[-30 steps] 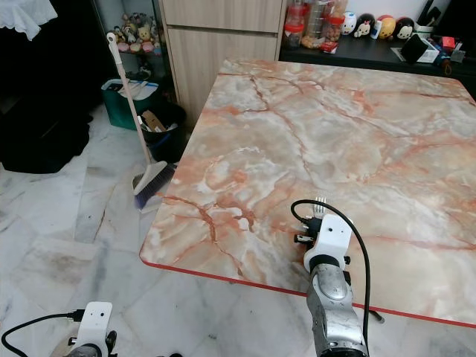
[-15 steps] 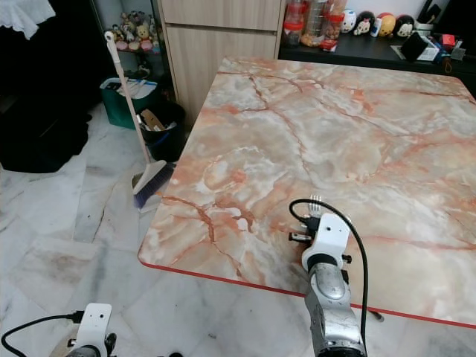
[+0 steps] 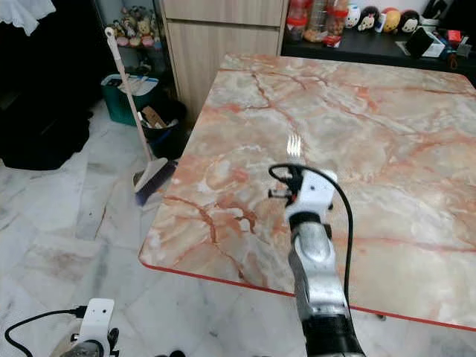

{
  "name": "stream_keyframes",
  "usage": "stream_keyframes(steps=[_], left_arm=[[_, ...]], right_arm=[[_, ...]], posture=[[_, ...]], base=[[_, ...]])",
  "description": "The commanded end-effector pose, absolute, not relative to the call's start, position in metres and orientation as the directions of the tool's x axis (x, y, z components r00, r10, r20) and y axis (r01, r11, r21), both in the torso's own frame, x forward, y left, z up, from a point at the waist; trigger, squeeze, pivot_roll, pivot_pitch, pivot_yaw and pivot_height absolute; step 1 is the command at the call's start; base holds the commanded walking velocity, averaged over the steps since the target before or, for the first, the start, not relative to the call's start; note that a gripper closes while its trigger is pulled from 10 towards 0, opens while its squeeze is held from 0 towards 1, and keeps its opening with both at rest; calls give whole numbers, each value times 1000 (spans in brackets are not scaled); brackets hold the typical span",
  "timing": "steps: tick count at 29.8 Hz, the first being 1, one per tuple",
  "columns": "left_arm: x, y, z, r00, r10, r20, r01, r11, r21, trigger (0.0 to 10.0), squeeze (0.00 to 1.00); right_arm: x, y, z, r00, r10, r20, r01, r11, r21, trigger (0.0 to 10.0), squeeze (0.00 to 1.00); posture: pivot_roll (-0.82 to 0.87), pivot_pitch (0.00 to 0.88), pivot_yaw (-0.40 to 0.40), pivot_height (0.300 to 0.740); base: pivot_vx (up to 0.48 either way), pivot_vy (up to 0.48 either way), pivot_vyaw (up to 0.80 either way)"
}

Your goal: Setting the table

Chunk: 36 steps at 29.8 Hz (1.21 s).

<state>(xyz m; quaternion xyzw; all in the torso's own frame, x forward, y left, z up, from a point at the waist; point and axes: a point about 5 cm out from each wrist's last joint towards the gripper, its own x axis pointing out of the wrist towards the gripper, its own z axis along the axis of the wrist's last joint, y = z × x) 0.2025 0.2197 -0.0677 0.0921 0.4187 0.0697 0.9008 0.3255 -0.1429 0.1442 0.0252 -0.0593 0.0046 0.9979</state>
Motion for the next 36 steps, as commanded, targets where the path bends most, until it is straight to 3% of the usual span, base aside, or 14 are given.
stream_keyframes(steps=[1,36], left_arm=[[199,217,-71,621,204,-757,-37,972,231,10000,0],[197,212,-72,626,201,-754,-54,975,215,10000,0]], right_arm=[[325,-143,146,991,10,132,-15,999,40,10000,0],[339,-146,179,967,34,251,-40,999,20,10000,0]], posture=[[-27,111,-7,740],[-29,124,-19,740]], base=[[0,-472,0],[0,-479,0]])
